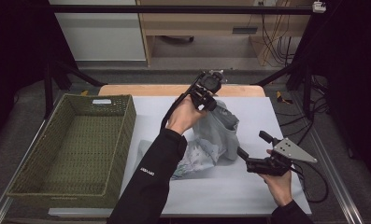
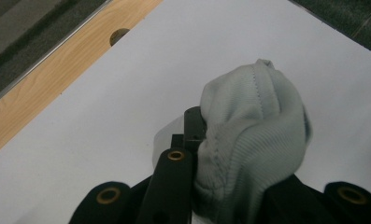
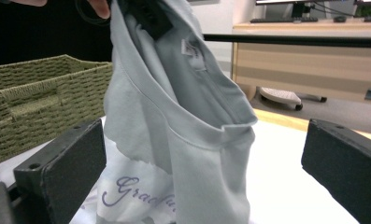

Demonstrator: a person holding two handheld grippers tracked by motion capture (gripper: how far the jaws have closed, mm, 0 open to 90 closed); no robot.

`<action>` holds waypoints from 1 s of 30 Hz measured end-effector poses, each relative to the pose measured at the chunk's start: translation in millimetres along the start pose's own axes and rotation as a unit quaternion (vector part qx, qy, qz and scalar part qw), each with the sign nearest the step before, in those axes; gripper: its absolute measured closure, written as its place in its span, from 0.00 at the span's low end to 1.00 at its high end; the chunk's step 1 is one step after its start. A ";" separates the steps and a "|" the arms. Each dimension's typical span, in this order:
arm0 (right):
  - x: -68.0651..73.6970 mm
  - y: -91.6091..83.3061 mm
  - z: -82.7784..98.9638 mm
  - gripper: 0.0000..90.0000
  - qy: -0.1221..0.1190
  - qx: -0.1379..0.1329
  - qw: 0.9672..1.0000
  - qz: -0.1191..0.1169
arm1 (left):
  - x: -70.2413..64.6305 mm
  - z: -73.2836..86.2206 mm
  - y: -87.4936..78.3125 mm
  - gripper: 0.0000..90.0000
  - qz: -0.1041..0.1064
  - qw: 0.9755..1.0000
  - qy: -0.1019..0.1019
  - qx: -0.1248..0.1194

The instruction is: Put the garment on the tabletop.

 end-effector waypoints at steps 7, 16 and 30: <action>-3.7 -8.1 9.2 0.00 0.002 0.002 1.000 0.001 | -1.8 11.1 6.3 0.93 0.002 1.000 0.001 -0.005; -5.4 -11.7 21.5 0.00 0.007 0.015 1.000 -0.001 | -10.7 31.9 13.6 0.92 0.004 1.000 0.014 -0.023; -3.1 -12.0 24.1 0.00 0.007 0.018 1.000 -0.007 | -16.6 66.3 45.6 0.83 0.013 1.000 0.011 0.004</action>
Point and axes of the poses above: each handheld gripper's, and its own axes: y roughly forward along the jaws, z roughly out of its underside, x roughly to its left, the point moved 8 cm from there along y, roughly forward along the jaws
